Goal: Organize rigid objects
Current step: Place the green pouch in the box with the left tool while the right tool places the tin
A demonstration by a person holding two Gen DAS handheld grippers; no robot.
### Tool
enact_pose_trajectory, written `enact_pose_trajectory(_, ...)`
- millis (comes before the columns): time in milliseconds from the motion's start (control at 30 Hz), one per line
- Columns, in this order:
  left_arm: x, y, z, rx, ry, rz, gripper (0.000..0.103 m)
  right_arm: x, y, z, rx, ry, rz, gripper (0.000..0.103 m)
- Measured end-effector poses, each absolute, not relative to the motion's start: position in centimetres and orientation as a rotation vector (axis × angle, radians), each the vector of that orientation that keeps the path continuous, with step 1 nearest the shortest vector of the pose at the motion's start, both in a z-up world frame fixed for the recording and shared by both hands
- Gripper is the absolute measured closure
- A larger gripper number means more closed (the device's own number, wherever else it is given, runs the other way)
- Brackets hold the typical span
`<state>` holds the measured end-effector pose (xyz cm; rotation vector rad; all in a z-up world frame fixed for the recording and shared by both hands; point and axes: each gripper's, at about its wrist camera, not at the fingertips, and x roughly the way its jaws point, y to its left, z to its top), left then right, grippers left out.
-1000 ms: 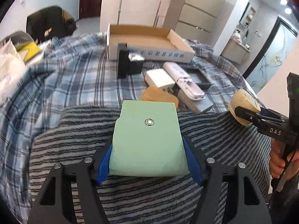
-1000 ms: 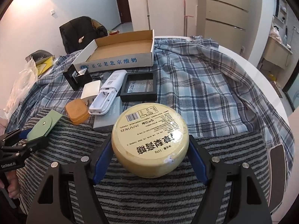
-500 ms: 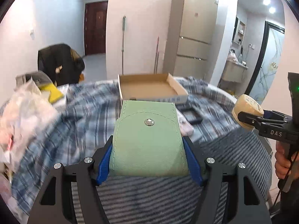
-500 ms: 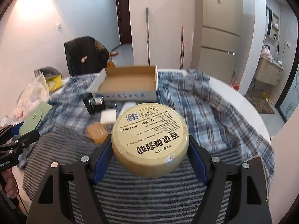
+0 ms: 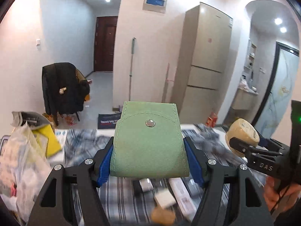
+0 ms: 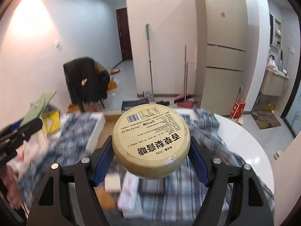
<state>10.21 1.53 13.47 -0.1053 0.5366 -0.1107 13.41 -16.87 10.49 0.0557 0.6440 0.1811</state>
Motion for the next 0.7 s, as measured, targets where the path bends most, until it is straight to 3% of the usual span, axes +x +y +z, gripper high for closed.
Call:
enact_pose_trajectory(133, 14.5, 2.1, 12.1, -0.127, 0.567, -0.091, 0.032, 18.1, -15.9, 9.9, 0.101, 0.657, 0.178, 0.029)
enact_pose_trajectory(367, 23.1, 2.8, 6.9, -0.066, 0.783, -0.092, 0.032, 24.1, -13.1, 6.1, 0.071, 0.759, 0.200, 0.029)
enact_pose_trajectory(700, 26.7, 1.9, -3.1, -0.163, 0.981, -0.088, 0.032, 27.4, -13.5, -2.5, 0.038, 0.931, 0.183, 0.029)
